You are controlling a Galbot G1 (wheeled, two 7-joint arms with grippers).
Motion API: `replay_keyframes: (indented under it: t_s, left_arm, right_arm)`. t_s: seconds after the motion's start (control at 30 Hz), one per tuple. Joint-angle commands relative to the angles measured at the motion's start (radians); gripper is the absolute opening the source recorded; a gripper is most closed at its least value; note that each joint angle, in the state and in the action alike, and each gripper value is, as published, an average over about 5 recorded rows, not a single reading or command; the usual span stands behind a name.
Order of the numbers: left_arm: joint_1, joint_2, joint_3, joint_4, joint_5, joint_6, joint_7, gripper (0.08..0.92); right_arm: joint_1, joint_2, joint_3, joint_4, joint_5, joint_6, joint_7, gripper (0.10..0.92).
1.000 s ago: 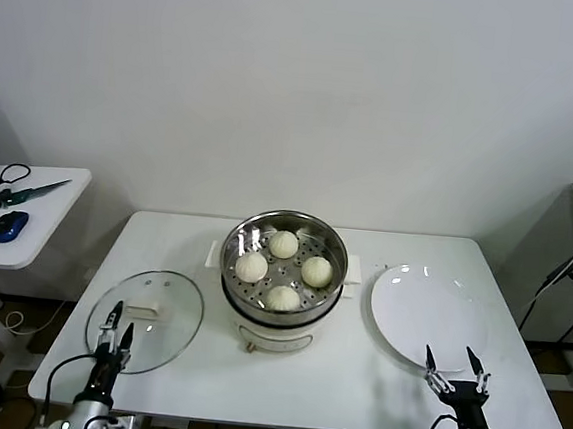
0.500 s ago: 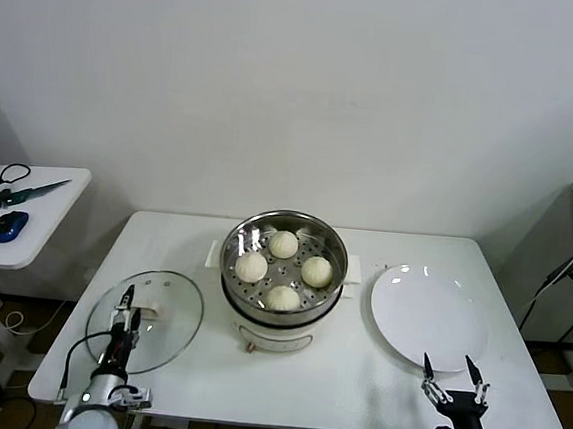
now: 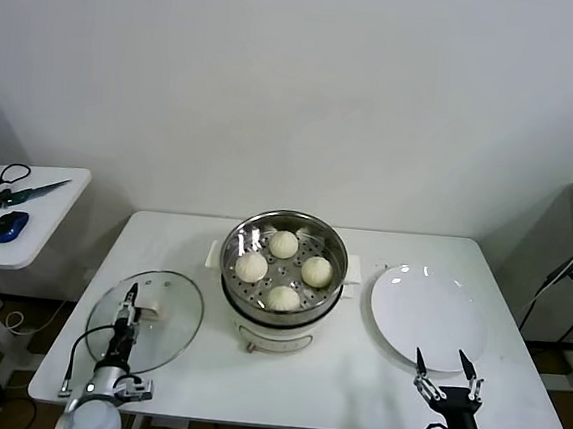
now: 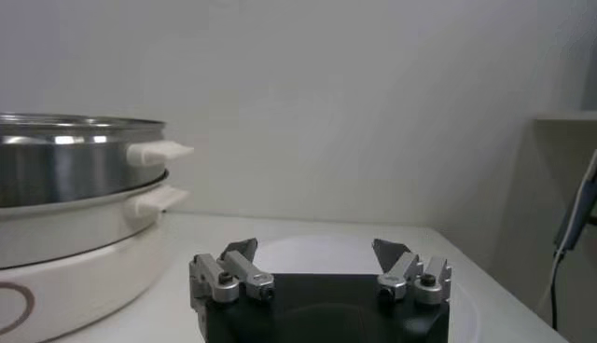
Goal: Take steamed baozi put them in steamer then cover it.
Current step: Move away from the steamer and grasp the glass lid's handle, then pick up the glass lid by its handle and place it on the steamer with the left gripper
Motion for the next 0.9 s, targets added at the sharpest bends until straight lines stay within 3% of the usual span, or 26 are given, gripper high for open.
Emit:
replay_keyframes:
  t_s: [0.03, 0.53, 0.67, 0.9]
  left_arm:
    - [-0.003, 0.005, -0.001, 0.030, 0.006, -0.021, -0.007, 0.550]
    - [-0.009, 0.002, -0.005, -0.003, -0.038, -0.066, -0.018, 0.147]
    - [0.017, 0.026, 0.000, -0.106, -0.119, -0.038, 0.036, 0.138]
    - [0.057, 0.125, -0.011, -0.391, -0.327, 0.093, 0.206, 0.138]
  right_arm:
    - [-0.003, 0.001, -0.007, 0.021, -0.005, -0.001, 0.001, 0.823]
    - [-0.010, 0.002, -0.022, 0.067, -0.017, -0.015, 0.015, 0.823]
    - [-0.012, 0.005, -0.023, 0.069, -0.019, -0.018, 0.017, 0.823]
    - [-0.006, -0.004, -0.018, 0.064, 0.002, -0.026, 0.019, 0.823]
